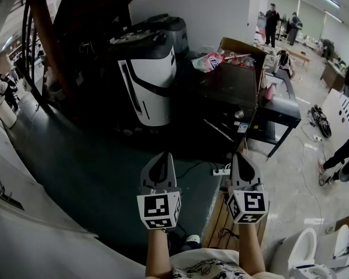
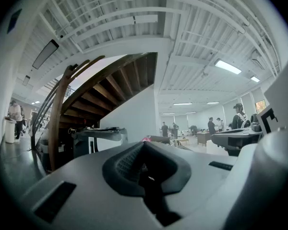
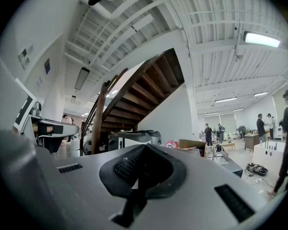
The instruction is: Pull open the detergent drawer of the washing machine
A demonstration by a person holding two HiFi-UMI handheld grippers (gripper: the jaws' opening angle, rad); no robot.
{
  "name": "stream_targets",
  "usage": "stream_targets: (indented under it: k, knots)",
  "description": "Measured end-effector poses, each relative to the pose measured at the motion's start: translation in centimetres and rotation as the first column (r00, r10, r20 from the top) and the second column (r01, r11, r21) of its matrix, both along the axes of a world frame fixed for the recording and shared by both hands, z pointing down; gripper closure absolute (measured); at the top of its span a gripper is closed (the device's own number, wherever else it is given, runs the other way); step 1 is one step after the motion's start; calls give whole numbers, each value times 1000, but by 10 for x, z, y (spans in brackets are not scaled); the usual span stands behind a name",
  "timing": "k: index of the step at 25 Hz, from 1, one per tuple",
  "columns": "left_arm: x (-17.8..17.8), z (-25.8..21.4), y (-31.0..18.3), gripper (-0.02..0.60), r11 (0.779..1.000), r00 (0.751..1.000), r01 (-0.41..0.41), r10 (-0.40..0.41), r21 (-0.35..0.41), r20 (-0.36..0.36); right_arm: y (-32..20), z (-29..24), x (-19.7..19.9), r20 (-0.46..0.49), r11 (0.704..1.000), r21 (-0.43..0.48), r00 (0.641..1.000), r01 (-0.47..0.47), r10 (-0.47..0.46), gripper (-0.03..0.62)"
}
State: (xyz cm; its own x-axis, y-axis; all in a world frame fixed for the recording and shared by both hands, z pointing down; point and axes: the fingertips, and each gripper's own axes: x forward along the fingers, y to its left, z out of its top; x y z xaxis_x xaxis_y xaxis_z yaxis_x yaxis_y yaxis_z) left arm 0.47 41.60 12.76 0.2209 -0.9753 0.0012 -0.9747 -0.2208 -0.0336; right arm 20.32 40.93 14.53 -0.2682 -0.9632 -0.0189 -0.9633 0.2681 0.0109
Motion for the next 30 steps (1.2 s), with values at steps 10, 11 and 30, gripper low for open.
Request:
stream_targets:
  k: [10, 11, 30]
  knots:
    - [-8, 10, -3, 568, 1000, 1000, 3, -3, -4, -8, -3, 8, -10, -6, 1000, -2, 1000, 3, -3, 583]
    - [-9, 11, -3, 568, 1000, 1000, 4, -4, -4, -8, -3, 9, -11, -4, 1000, -3, 1000, 4, -4, 583]
    - [-37, 30, -37, 342, 998, 998, 54, -56, -44, -40, -24, 34, -20, 12, 999, -49, 1000, -19, 19, 583]
